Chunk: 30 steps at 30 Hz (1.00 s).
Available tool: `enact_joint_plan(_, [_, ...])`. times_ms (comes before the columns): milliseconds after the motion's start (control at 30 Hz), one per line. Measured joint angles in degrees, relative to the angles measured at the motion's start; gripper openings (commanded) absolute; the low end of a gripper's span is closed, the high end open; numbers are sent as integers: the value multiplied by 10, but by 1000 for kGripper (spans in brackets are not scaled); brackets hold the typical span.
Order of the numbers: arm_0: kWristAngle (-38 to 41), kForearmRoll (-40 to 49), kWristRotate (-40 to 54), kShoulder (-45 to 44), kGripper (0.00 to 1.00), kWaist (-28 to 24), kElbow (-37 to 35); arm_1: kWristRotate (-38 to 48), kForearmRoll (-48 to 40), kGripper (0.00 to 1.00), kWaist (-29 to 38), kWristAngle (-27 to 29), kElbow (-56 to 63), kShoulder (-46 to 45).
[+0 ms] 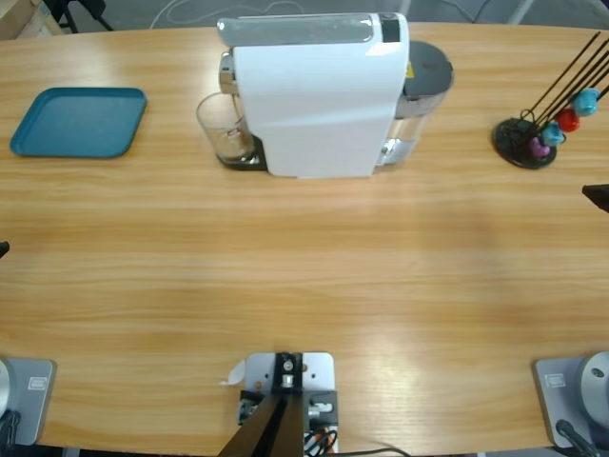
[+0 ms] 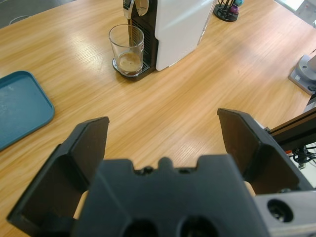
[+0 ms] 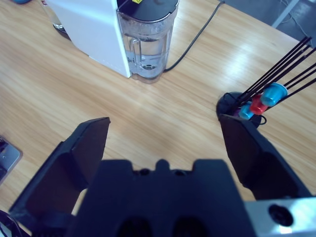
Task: Pour coffee
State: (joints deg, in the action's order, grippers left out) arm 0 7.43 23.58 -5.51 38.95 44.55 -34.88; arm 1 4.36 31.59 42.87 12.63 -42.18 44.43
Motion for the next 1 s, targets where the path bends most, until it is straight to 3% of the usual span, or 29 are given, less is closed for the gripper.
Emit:
enact_joint_plan(767, [0,0,0,16,1000,0,0,-1,0,1000,0,-2,1,-7])
enact_joint_plan(1000, [-39,-1,-1,17,1000,-1,0,-4,0,1000,0,-7,1,-7])
